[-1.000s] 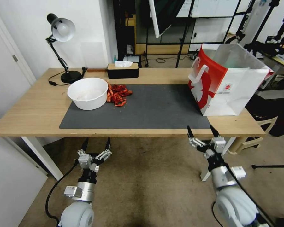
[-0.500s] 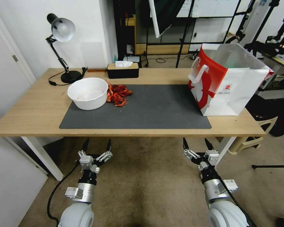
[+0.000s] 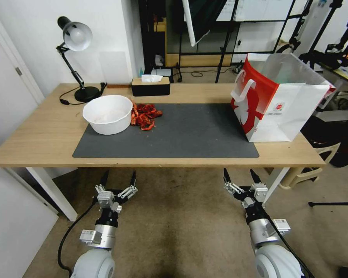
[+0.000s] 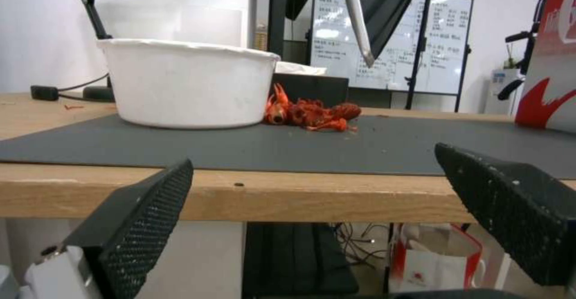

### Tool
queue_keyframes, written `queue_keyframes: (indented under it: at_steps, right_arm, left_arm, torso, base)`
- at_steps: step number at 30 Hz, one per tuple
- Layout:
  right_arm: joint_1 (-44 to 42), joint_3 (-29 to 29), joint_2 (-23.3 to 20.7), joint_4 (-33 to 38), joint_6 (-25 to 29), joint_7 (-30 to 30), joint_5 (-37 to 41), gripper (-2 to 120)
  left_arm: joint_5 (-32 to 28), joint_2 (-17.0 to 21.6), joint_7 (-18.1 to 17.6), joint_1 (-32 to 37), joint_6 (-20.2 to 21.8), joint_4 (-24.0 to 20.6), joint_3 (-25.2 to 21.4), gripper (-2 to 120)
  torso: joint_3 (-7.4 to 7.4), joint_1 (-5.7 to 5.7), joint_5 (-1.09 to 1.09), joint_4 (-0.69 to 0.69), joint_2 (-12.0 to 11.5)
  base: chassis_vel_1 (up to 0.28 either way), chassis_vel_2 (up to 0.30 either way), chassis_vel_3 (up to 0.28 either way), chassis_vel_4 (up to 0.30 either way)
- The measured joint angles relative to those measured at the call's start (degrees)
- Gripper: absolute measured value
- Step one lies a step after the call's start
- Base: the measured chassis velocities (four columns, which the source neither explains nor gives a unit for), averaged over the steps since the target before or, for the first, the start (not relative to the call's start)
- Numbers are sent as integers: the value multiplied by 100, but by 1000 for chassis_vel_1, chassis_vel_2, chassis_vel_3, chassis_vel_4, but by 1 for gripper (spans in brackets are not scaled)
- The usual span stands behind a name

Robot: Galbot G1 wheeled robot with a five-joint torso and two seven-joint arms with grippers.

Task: Close the takeout container lid, then place the container into the takeout bag.

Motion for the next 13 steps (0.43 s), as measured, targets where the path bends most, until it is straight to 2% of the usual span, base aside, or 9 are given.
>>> queue_keyframes:
  at_steps: [13]
  right_arm:
    - [4, 2, -3, 1, -5, -3, 6, 100]
  left_arm:
    - [-3, 0, -1, -1, 0, 0, 1, 100]
  torso:
    - [0, 0, 0, 0, 0]
  base:
    - [0, 0, 0, 0]
